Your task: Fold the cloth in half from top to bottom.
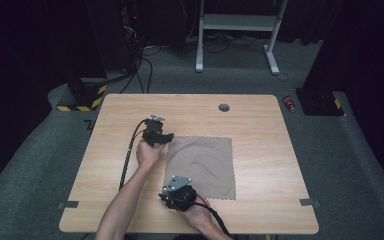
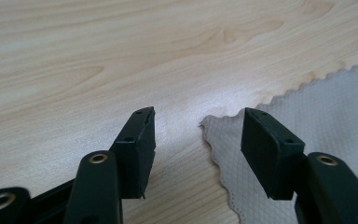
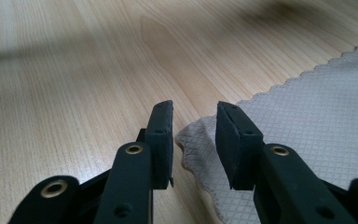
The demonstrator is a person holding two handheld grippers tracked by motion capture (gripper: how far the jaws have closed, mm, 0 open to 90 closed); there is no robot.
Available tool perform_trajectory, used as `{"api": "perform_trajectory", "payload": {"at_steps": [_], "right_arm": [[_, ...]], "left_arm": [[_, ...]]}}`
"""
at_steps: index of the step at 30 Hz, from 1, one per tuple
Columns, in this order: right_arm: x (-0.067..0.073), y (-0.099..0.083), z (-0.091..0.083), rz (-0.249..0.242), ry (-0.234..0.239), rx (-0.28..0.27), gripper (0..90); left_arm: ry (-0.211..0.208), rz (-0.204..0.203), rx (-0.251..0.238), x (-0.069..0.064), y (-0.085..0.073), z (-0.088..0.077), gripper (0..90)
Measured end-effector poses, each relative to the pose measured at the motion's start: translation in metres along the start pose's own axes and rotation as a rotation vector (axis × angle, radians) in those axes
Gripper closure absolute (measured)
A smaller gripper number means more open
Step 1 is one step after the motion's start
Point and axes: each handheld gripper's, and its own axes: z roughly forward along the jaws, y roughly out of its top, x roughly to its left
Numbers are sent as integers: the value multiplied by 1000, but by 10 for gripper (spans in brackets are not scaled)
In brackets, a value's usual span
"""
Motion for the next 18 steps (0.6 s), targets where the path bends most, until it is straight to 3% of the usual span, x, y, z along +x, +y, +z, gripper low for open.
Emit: {"api": "perform_trajectory", "payload": {"at_steps": [6, 8, 11, 12, 14, 16, 18], "right_arm": [[3, -1, 3, -30, -13, 24, 691], [5, -1, 3, -43, -21, 29, 711], [7, 0, 2, -56, -27, 31, 744], [8, 0, 2, -63, -29, 34, 770], [9, 0, 2, -64, -29, 35, 780], [11, 1, 3, -73, -34, 40, 811], [12, 2, 4, -81, -47, 40, 838]], "left_arm": [[6, 0, 25, -1, 0, 9, 459], [15, 7, 29, -1, 0, 11, 499], [45, 41, 31, -4, 1, 12, 526], [37, 54, 33, -6, 1, 11, 592], [32, 60, 38, -7, 2, 11, 614], [21, 69, 39, -10, 2, 12, 721], [10, 68, 36, -11, 2, 12, 742]]}}
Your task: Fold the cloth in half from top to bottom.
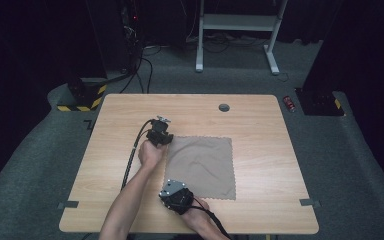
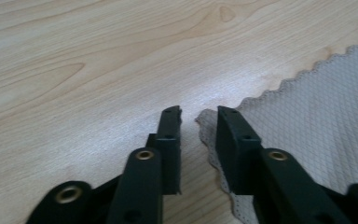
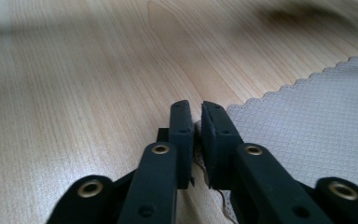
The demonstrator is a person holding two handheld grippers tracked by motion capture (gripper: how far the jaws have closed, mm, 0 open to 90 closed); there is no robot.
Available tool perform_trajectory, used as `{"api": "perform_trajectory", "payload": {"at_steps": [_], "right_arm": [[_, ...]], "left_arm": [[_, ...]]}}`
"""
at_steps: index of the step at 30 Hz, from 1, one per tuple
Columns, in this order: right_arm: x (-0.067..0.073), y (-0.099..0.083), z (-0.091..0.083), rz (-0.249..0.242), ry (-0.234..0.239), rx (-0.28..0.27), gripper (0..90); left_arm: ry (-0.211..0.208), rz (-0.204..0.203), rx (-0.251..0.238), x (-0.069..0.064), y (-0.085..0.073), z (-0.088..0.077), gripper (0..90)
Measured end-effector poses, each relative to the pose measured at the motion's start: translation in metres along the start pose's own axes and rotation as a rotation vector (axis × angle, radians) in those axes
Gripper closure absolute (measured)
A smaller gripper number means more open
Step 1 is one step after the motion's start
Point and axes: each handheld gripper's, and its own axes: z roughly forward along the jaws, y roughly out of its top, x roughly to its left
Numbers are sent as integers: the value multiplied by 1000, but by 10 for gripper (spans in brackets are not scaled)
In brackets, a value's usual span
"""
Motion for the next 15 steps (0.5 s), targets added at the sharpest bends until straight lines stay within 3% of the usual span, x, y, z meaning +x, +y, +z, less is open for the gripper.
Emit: {"api": "perform_trajectory", "payload": {"at_steps": [5, 15], "right_arm": [[0, 0, 0, 4, -19, 2, 890], [1, 0, -4, 12, -15, -10, 898]], "left_arm": [[-41, -8, 5, 1, 1, 0, 883], [-83, -39, -17, 9, 0, -2, 900]]}}
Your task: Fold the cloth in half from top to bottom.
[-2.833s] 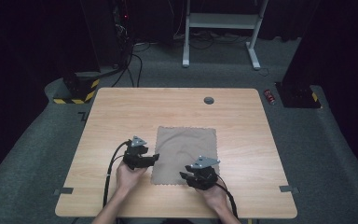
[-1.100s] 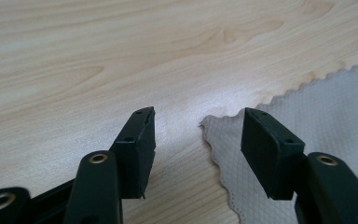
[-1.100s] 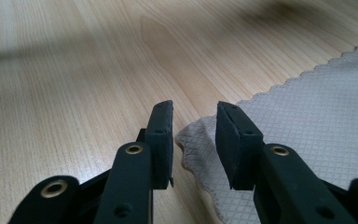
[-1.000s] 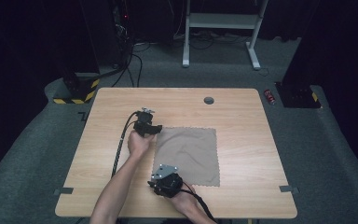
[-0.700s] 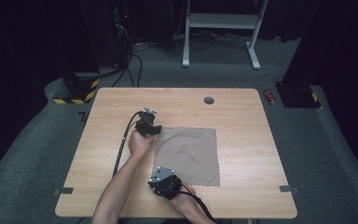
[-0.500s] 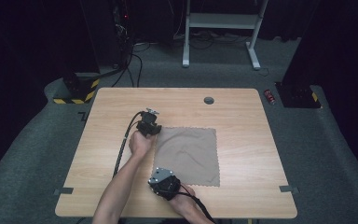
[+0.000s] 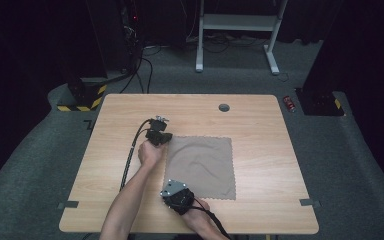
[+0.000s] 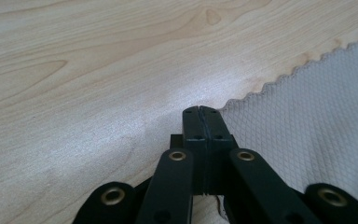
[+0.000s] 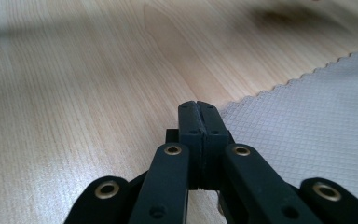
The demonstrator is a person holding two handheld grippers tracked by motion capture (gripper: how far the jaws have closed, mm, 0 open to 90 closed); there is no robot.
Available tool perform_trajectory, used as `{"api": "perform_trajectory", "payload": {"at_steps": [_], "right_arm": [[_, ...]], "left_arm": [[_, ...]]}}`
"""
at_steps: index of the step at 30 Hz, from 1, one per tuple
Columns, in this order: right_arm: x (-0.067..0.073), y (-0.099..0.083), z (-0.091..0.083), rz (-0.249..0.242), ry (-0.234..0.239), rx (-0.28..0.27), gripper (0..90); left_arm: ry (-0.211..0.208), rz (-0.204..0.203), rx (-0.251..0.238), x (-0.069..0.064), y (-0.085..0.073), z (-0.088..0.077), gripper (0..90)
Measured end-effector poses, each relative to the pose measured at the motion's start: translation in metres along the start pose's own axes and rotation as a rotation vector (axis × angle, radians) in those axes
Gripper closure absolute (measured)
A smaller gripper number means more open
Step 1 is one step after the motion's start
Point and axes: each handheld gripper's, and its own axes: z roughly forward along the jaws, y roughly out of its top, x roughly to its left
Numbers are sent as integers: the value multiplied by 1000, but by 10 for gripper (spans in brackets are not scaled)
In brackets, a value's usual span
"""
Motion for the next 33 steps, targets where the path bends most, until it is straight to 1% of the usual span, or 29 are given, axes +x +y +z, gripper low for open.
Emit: {"api": "perform_trajectory", "payload": {"at_steps": [2, 3, 4, 5, 6, 7, 9, 11, 13, 14, 15, 20, 26, 27, 28, 33], "right_arm": [[-1, 0, -2, 4, 1, -12, 898], [-2, 1, -3, 14, 5, -22, 899], [-2, 1, -3, 14, 5, -22, 899], [-2, 1, -4, 13, 4, -23, 898], [-2, 2, -4, 14, 4, -22, 899], [-2, 2, -4, 13, 6, -28, 899], [-1, 3, -5, 11, 6, -25, 899], [-1, 4, -6, 16, 12, -35, 900], [-1, 5, -7, 17, 10, -35, 900], [-1, 6, -8, 18, 12, -36, 900], [-1, 7, -8, 17, 13, -39, 900], [1, 14, -10, 14, 20, -53, 900], [3, 23, -10, 14, 46, -75, 900], [3, 24, -10, 11, 51, -78, 900], [4, 26, -10, 19, 62, -81, 900], [11, 34, -7, 10, 95, -114, 900]], "left_arm": [[-6, -5, -13, 0, 1, -2, 900], [-8, -5, -14, 1, 1, -3, 900], [-10, -13, -19, 0, 1, -4, 900], [-8, -3, -20, 1, 2, -5, 900], [-13, -15, -24, 1, 2, -6, 900], [-15, -14, -27, 3, 2, -8, 900], [-18, -22, -28, 4, 2, -9, 900], [-21, -25, -30, 6, 3, -12, 900], [-21, -23, -33, 8, 3, -14, 900], [-25, -35, -39, 8, 3, -14, 900], [-24, -29, -36, 10, 3, -16, 900], [-26, -38, -37, 15, 3, -22, 900], [-19, -44, -37, 24, 1, -31, 900], [-15, -42, -36, 25, 0, -34, 900], [-11, -39, -37, 27, 0, -37, 900], [9, -37, -37, 35, -2, -54, 900]]}}
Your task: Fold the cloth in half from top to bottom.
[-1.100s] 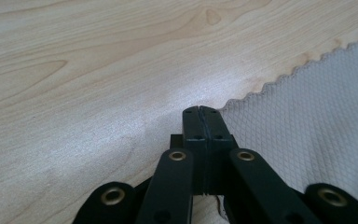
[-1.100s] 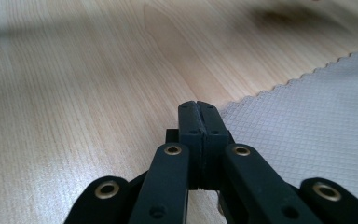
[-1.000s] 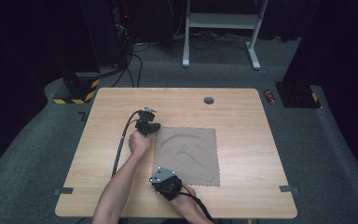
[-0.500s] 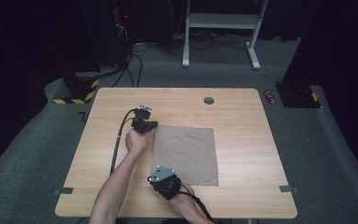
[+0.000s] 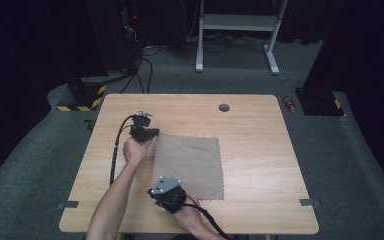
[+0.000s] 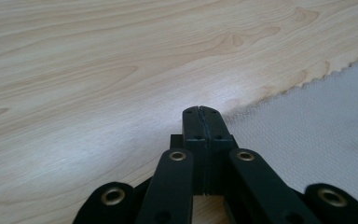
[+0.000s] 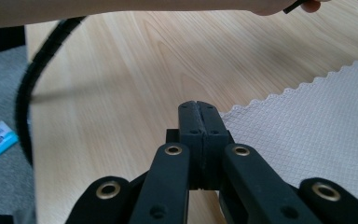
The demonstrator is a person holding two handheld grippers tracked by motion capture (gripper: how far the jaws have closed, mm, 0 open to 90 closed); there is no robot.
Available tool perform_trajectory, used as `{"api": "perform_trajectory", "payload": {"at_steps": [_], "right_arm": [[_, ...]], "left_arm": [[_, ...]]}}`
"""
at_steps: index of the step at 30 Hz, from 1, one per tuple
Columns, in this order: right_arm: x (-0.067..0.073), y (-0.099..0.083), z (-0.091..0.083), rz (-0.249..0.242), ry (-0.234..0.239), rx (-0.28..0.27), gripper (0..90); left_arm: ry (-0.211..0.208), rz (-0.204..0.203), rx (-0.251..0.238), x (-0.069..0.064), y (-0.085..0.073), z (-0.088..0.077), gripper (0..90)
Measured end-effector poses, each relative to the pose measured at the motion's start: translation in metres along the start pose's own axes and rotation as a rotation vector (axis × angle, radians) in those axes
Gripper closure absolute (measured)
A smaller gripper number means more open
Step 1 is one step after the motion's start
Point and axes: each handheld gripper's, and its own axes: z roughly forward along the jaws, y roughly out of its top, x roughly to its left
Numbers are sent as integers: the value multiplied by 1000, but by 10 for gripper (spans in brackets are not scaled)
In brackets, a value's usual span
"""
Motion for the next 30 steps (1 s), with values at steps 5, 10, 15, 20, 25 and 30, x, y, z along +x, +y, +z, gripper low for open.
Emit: {"api": "perform_trajectory", "payload": {"at_steps": [5, 10, 15, 20, 25, 30], "right_arm": [[-1, 0, -4, 21, 20, -29, 900], [-9, -10, -15, 48, 0, -40, 900], [-16, -25, -29, 79, -33, -33, 900], [-20, -38, -39, 103, -56, -29, 900], [-24, -51, -47, 144, -79, -22, 900], [-27, -60, -53, 145, -106, -13, 900]], "left_arm": [[13, -4, 10, 1, -1, -2, 900], [4, 11, 21, -11, 1, 14, 900], [-15, 30, 7, -31, 2, 30, 900], [-39, 39, 0, -44, 5, 37, 900], [-50, 53, 5, -51, 10, 41, 900], [-62, 73, 5, -59, 13, 46, 900]]}}
